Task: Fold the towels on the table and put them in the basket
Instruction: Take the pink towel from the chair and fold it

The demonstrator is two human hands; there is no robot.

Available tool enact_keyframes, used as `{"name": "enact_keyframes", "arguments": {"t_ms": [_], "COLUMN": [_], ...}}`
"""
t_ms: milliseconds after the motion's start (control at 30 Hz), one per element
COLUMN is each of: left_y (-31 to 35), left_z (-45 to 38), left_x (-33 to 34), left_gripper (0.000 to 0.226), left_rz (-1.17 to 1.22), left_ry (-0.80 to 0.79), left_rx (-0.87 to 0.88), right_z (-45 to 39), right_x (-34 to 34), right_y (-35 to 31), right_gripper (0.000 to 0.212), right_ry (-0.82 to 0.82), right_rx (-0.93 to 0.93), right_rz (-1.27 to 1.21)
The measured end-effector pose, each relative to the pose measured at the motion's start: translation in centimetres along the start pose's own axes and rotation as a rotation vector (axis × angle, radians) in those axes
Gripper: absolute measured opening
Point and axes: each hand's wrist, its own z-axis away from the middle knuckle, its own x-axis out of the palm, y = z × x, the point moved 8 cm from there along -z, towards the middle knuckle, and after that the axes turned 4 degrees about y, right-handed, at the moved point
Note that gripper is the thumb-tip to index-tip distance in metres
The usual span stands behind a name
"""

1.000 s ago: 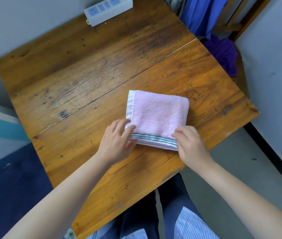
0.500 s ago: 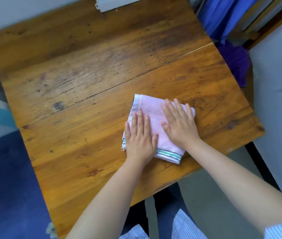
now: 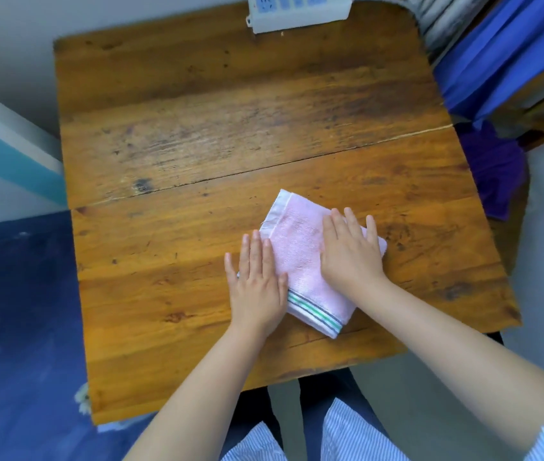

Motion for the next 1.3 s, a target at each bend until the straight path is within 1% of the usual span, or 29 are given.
{"name": "enact_keyframes", "arguments": {"t_ms": [33, 67, 100, 133, 167, 200, 233, 267, 333, 367, 500, 633, 733, 767, 833, 867, 967, 1000, 1033, 1067, 1100, 1133, 1167, 1200, 1233, 1300], "left_y": [-0.5, -0.8, -1.2, -1.7, -2.0, -2.2, -2.3, -2.3, -2.4, -2.3, -2.0, -1.8, -2.2, -2.5, -3.0, -3.3, -3.8, -3.9, -4.1, -4.3, -4.5, -4.8, -5.0, -5.3, -5.7, -6.5], "left_z": [0.6, 1.1, 1.6, 2.1, 2.4, 2.6, 2.9, 3.2, 3.5, 3.5, 3.2, 2.8, 3.1, 3.3, 3.4, 3.4, 3.4, 3.6, 4.2, 4.6, 5.4, 6.3, 7.1, 8.0, 9.4, 11.5], "left_x": [-0.1, -0.1, 0.3, 0.7, 0.7, 0.5, 0.7, 1.2, 2.1, 2.0, 1.4, 0.1, -0.4, -0.3, -0.2, -0.2, -0.1, 0.0, -0.2, -0.3, -0.7, -1.1, -1.8, -2.5, -3.7, -5.8], "left_gripper": [0.055, 0.056, 0.057, 0.058, 0.059, 0.062, 0.063, 0.063, 0.061, 0.061, 0.062, 0.062, 0.059, 0.056, 0.041, 0.033, 0.02, 0.013, 0.009, 0.013, 0.017, 0.018, 0.019, 0.02, 0.02, 0.011], "left_rz": [-0.006, 0.001, 0.001, 0.005, 0.014, 0.027, 0.037, 0.033, 0.061, 0.058, 0.084, 0.163, 0.26, 0.293, 0.353, 0.37, 0.434, 0.474, 0.525, 0.572, 0.621, 0.679, 0.736, 0.777, 0.799, 0.811], "left_ry": [-0.018, -0.082, -0.161, -0.233, -0.265, -0.287, -0.335, -0.383, -0.461, -0.472, -0.453, -0.381, -0.347, -0.352, -0.379, -0.389, -0.424, -0.429, -0.426, -0.407, -0.375, -0.34, -0.295, -0.247, -0.194, -0.094], "left_rx": [-0.064, -0.117, -0.17, -0.238, -0.291, -0.345, -0.385, -0.398, -0.457, -0.473, -0.519, -0.569, -0.68, -0.718, -0.788, -0.807, -0.822, -0.833, -0.85, -0.867, -0.894, -0.925, -0.953, -0.974, -0.993, -0.988], "right_z": [-0.6, -1.1, -1.9, -2.7, -3.5, -4.1, -4.8, -5.4, -6.0, -6.1, -6.1, -5.3, -5.3, -5.4, -5.6, -5.7, -5.9, -5.9, -5.6, -5.4, -4.9, -4.5, -4.0, -3.2, -2.1, 0.1], "right_x": [-1.1, -2.5, -3.3, -3.3, -2.9, -2.0, -0.8, -0.3, 0.2, 0.2, -0.1, -0.2, -1.1, -1.5, -1.7, -1.8, -2.4, -2.7, -3.1, -3.4, -3.9, -4.5, -4.8, -5.2, -5.6, -6.6], "right_y": [-0.7, -2.0, -3.3, -4.6, -5.4, -5.6, -5.3, -4.9, -4.4, -4.4, -4.5, -4.0, -3.4, -3.4, -3.3, -3.4, -3.9, -4.1, -4.5, -4.8, -5.2, -5.6, -6.1, -6.6, -7.5, -9.2], "right_gripper": [0.051, 0.05, 0.052, 0.057, 0.059, 0.056, 0.051, 0.048, 0.047, 0.047, 0.047, 0.047, 0.051, 0.054, 0.061, 0.064, 0.071, 0.07, 0.064, 0.051, 0.028, 0.013, 0.025, 0.032, 0.033, 0.034], "right_ry": [0.024, 0.124, 0.155, 0.13, 0.089, 0.006, -0.082, -0.118, -0.149, -0.158, -0.19, -0.301, -0.269, -0.271, -0.316, -0.337, -0.373, -0.371, -0.374, -0.365, -0.356, -0.341, -0.353, -0.374, -0.384, -0.38], "right_rx": [-0.039, -0.128, -0.206, -0.303, -0.385, -0.417, -0.419, -0.399, -0.376, -0.372, -0.375, -0.32, -0.315, -0.312, -0.273, -0.251, -0.214, -0.212, -0.214, -0.225, -0.236, -0.261, -0.274, -0.292, -0.319, -0.37], "right_rz": [-0.036, -0.034, -0.054, -0.061, -0.044, -0.032, -0.02, -0.039, -0.111, -0.127, -0.139, -0.212, -0.225, -0.234, -0.268, -0.281, -0.295, -0.294, -0.287, -0.299, -0.307, -0.32, -0.352, -0.374, -0.4, -0.433]}}
